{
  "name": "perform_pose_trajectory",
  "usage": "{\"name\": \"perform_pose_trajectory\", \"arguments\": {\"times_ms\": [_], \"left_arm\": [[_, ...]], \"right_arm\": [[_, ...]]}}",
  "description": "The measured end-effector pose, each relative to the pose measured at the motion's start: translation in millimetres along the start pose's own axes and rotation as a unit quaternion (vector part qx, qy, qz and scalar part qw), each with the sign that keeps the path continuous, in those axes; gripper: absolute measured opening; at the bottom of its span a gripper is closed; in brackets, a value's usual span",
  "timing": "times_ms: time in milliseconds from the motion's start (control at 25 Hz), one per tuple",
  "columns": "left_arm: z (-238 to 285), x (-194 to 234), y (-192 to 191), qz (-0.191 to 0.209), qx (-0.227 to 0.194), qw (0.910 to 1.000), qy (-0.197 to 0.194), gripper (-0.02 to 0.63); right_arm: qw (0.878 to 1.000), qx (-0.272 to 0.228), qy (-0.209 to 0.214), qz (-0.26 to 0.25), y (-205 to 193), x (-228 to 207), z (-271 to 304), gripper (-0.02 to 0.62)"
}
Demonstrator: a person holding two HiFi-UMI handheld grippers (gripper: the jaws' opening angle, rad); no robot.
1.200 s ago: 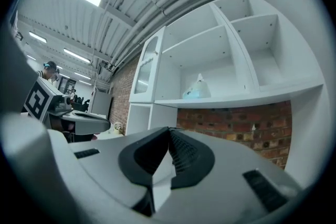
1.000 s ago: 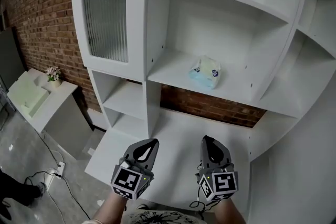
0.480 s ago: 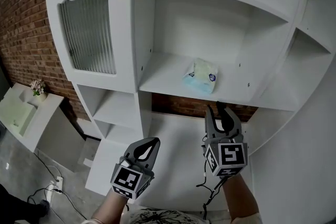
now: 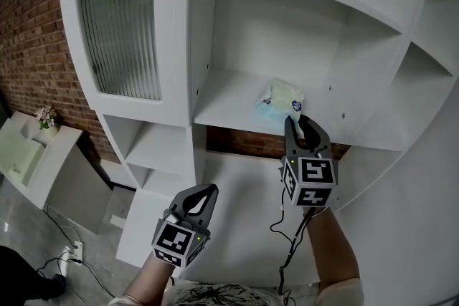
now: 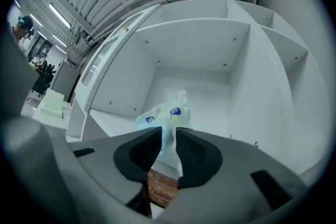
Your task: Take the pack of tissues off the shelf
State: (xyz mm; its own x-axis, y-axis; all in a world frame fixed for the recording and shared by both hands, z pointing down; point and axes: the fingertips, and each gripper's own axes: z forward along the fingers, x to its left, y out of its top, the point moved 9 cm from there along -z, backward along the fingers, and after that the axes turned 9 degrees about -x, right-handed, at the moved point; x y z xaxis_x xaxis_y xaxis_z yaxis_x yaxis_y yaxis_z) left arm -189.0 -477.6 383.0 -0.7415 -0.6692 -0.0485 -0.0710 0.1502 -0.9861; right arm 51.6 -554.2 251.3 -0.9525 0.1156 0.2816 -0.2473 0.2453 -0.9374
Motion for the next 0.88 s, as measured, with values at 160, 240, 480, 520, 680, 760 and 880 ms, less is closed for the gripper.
{"name": "perform_pose_trajectory", "arguments": {"times_ms": [160,240,480,520,680,760,880], "left_arm": [[0,1,-2,0.002,-0.002,1.0,0.0,0.014],[0,1,-3,0.001,0.001,1.0,0.0,0.014],[-4,-3,-4,0.0,-0.001,1.0,-0.002,0.014],[-5,-4,-3,0.0,-0.002,1.0,-0.001,0.014],[-10,-7,0,-0.003,-0.002,1.0,0.002,0.014],[-14,-11,2,-0.006,-0.003,1.0,0.0,0.014],[-18,-14,2,-0.008,-0.004,1.0,-0.001,0.014]], "right_arm": [[1.0,0.006,-0.001,-0.001,-3,-1,1,0.038],[1.0,0.005,0.002,-0.001,-3,-1,1,0.029],[1.0,-0.011,0.001,0.002,4,2,-13,0.017],[1.0,-0.016,0.001,0.0,6,3,-17,0.017],[0.999,-0.037,0.002,-0.003,13,5,-40,0.015],[0.999,-0.044,0.006,-0.001,16,7,-56,0.015],[0.998,-0.053,0.018,0.005,16,14,-77,0.015]]}}
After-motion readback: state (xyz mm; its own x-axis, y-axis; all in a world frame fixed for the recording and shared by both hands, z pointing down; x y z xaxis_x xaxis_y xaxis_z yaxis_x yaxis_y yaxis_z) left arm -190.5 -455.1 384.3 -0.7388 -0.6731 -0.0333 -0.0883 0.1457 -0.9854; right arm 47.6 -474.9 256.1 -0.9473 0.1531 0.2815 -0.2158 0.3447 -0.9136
